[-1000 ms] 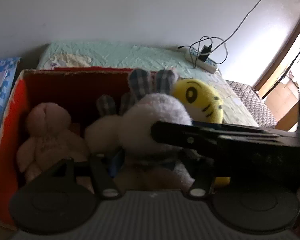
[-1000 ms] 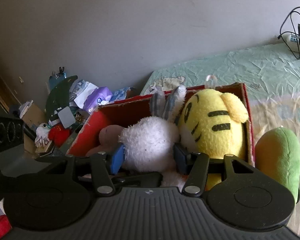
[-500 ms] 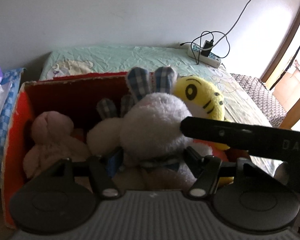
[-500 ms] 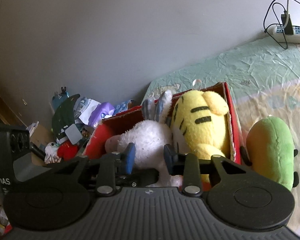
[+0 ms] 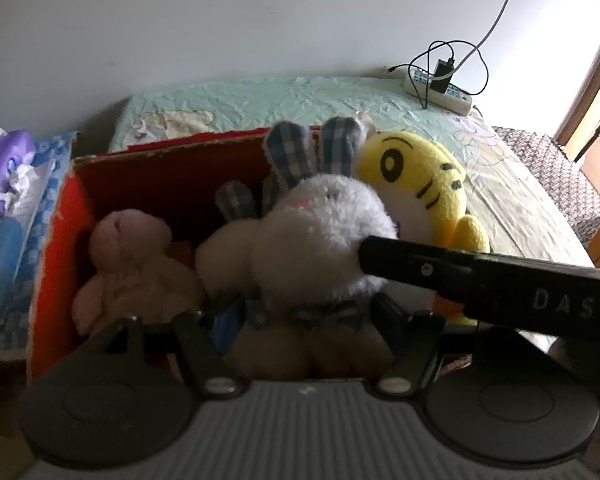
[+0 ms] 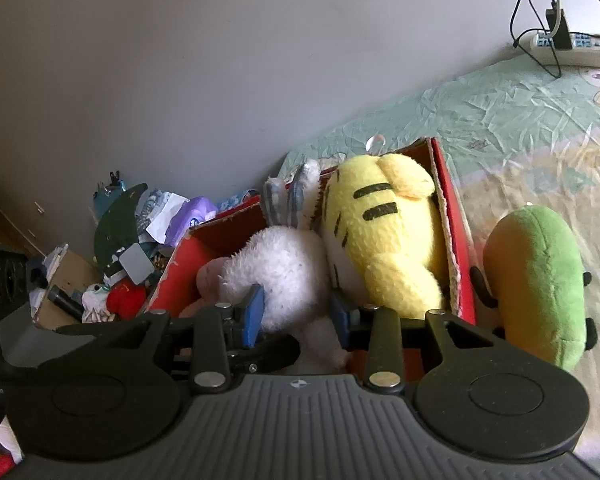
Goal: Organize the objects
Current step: 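Lower the bunny into the red box and open the right gripper, then move the right gripper out of the box to the green plush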
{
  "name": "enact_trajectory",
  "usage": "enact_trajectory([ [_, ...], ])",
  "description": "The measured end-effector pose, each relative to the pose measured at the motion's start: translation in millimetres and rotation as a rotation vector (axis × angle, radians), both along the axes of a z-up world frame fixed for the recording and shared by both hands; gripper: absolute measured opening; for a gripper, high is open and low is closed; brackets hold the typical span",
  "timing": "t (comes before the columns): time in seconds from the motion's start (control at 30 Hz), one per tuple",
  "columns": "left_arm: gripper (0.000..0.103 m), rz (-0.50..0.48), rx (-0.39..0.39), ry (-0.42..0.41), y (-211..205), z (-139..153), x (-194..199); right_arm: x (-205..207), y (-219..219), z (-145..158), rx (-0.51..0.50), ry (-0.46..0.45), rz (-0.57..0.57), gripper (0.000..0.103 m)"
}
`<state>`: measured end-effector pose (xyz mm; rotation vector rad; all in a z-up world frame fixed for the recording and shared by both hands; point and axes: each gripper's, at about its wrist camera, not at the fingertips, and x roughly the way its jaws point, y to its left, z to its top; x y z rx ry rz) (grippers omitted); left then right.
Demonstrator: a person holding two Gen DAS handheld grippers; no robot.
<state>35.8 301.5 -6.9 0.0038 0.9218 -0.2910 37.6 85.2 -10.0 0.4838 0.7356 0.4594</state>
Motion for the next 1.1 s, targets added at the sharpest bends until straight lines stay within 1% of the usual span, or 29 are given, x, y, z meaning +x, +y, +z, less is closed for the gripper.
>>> enact_trajectory([
  [0.23,0.074,0.025,0.034,-0.011,-0.4,6.6,-10.0,-10.1,-8.1,3.3,0.008,-0.007,-0.022,0.037],
  [0.33,0.078,0.031,0.052,-0.019,-2.1,9.1,-14.8,-15.6,-8.1,6.1,-0.006,-0.028,-0.031,0.037],
  [0.7,0.079,0.056,0.108,-0.012,-6.4,10.0,-27.2,-35.7,-10.0,10.0,-0.084,-0.073,-0.080,0.037],
  [0.83,0.079,0.075,0.105,0.000,-4.7,13.0,-31.1,-43.8,-15.2,10.7,-0.100,-0.084,-0.095,0.037],
  [1.0,0.079,0.083,0.160,-0.035,-12.6,18.5,-40.3,-50.9,-22.5,10.1,-0.088,-0.091,-0.098,0.037],
  [1.1,0.078,0.086,0.170,-0.051,-16.8,22.8,-45.9,-53.4,-27.9,10.1,-0.084,-0.097,-0.090,0.037],
])
